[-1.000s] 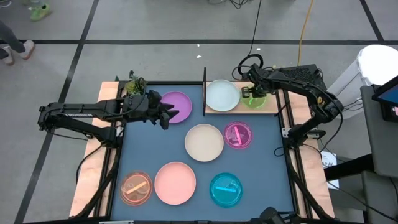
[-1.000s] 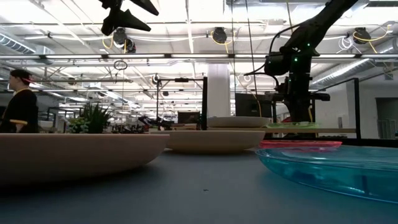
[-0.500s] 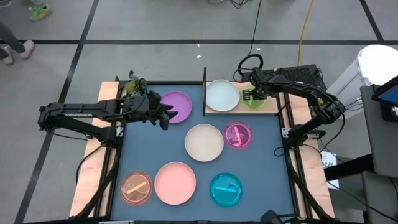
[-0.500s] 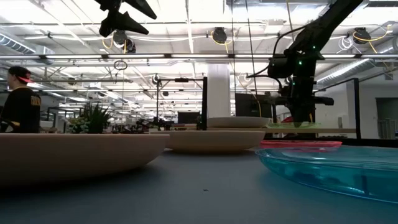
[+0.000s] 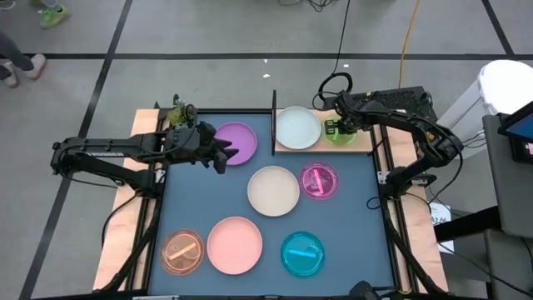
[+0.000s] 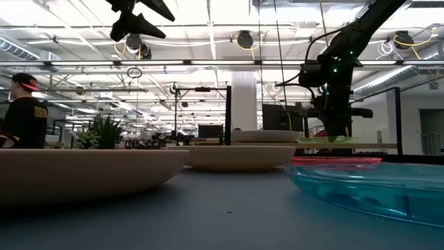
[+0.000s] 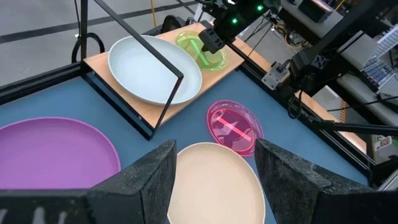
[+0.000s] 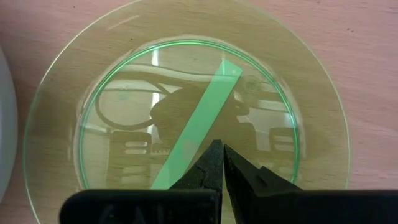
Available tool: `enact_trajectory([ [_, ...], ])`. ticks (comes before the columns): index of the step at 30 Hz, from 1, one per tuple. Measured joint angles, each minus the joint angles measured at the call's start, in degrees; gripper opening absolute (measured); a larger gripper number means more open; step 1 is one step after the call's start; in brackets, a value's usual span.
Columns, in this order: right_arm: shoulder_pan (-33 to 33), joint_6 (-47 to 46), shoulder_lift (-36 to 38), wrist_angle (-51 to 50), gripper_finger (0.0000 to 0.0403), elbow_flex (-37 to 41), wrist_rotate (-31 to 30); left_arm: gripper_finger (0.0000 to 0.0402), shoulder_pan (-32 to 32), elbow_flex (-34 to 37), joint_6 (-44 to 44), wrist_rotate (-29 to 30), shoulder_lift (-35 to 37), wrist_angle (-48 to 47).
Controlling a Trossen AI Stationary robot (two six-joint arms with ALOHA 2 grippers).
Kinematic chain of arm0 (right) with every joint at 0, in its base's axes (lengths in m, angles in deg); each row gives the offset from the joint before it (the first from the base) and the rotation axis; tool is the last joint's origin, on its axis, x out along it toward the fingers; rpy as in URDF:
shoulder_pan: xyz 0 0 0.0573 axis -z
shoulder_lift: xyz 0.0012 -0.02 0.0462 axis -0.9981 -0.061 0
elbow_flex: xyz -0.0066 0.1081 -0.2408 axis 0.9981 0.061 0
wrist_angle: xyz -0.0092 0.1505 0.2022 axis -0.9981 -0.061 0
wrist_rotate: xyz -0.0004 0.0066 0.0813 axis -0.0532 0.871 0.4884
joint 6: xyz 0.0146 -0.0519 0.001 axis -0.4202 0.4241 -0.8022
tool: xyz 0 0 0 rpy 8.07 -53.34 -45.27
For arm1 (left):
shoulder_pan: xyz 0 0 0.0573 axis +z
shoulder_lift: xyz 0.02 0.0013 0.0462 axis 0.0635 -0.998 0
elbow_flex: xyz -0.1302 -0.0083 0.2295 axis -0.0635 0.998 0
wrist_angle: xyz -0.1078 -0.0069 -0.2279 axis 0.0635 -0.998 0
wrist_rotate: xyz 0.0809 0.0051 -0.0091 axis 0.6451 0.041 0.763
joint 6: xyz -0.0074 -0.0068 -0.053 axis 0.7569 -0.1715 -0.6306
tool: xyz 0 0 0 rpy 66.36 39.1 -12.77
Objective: Place and stack plates onto a shelf
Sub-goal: Put the green plate on the shelf, then stack the white plate on top of the gray plate on the shelf
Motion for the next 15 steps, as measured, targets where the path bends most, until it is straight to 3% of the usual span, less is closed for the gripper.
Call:
enact_trajectory([
  [5, 0.0, 0.0, 3.4, 2.9, 0.0, 0.5, 0.2, 0.022, 0.0, 0.0, 0.1, 0.0, 0.0, 0.0],
  [15, -1.5, 3.0, 17.4, 4.9, 0.0, 0.3, 1.7, 0.022, 0.0, 0.0, -0.3, 0.0, 0.0, 0.1],
])
